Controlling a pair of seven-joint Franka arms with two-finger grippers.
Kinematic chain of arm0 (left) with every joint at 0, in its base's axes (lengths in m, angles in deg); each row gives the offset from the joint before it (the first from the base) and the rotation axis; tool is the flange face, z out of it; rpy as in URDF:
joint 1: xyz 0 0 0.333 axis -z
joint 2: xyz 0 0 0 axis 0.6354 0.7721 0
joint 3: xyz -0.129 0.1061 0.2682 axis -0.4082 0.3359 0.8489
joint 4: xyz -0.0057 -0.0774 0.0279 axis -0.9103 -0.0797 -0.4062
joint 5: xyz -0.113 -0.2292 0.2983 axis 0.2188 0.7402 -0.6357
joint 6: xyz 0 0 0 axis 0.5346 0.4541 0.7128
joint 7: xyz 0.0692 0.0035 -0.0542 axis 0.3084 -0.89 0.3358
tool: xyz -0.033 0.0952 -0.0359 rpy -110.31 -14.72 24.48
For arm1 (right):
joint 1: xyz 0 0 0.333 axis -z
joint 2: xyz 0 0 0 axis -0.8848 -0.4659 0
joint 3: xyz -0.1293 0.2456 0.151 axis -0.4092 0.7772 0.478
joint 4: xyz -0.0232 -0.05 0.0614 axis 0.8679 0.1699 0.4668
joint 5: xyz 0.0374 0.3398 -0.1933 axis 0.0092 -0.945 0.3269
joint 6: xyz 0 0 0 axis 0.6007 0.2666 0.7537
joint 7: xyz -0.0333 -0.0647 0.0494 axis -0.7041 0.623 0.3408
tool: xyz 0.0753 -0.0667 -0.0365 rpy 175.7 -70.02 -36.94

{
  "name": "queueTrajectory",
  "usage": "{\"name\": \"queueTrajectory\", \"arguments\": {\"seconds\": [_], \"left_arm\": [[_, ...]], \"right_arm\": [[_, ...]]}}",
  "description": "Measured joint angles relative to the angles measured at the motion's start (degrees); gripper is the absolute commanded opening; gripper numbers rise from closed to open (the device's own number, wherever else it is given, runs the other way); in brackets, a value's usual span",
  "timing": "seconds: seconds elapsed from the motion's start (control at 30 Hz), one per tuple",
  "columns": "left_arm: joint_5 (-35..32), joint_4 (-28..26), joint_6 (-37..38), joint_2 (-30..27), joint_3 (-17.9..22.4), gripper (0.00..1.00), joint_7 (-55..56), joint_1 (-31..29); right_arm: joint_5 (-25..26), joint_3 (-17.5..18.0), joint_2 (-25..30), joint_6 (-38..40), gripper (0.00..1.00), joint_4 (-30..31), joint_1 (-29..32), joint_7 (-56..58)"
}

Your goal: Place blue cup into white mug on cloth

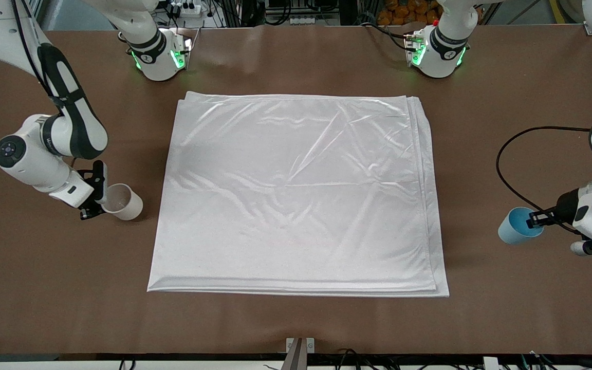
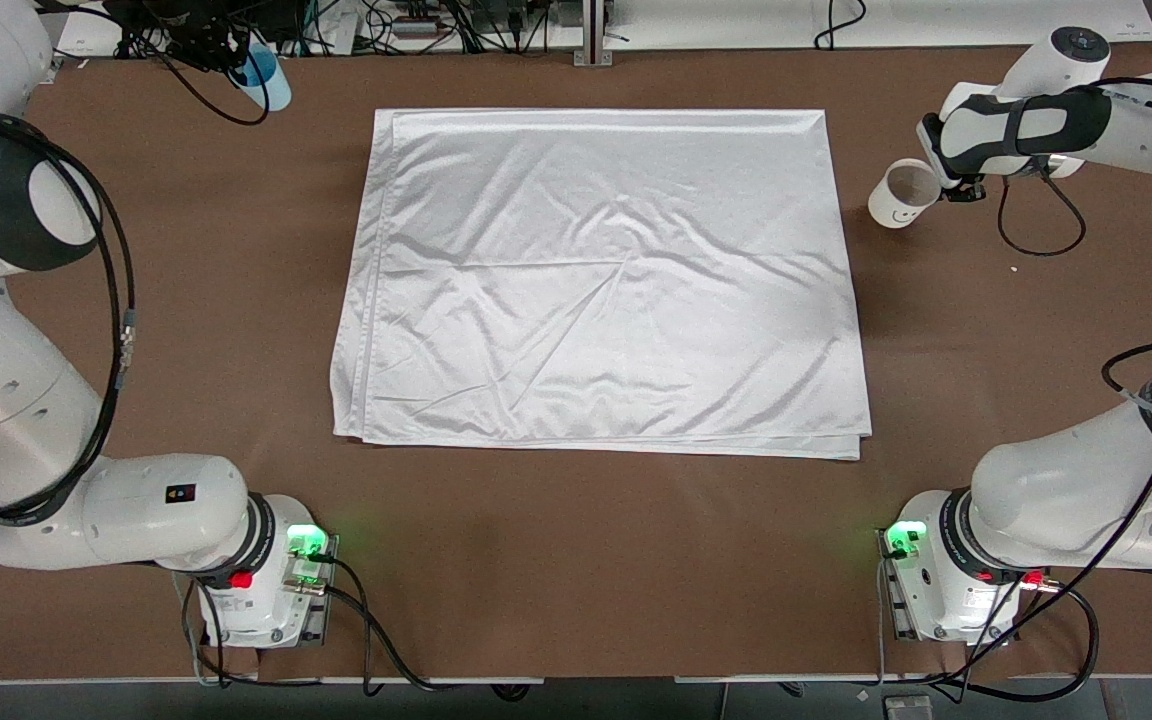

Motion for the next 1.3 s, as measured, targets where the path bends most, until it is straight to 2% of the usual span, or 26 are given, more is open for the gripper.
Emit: {"name": "queueTrajectory", "arguments": {"seconds": [0.27, 0.4, 0.8, 1.3], "left_arm": [[2.02, 0.01, 0.00, 0.00, -0.65, 0.00, 0.39, 0.09], [2.07, 0.07, 0.00, -0.02, -0.80, 0.00, 0.75, 0.12], [2.09, 0.11, 0.05, -0.04, -1.73, 0.00, 3.79, 1.38], [2.09, -0.27, 0.16, 1.40, -1.99, 0.00, 14.72, 10.18]], "right_arm": [[-0.39, 4.30, 3.88, 5.61, 0.00, 0.02, -0.87, -7.38], [-0.39, 5.89, 6.17, 8.79, 0.00, 0.03, -3.52, -13.77], [-0.41, 6.59, 8.08, 10.57, 0.00, 0.35, -14.87, -34.31], [-0.32, 6.69, 6.27, 10.45, 0.00, 0.50, -31.70, -59.61]]}}
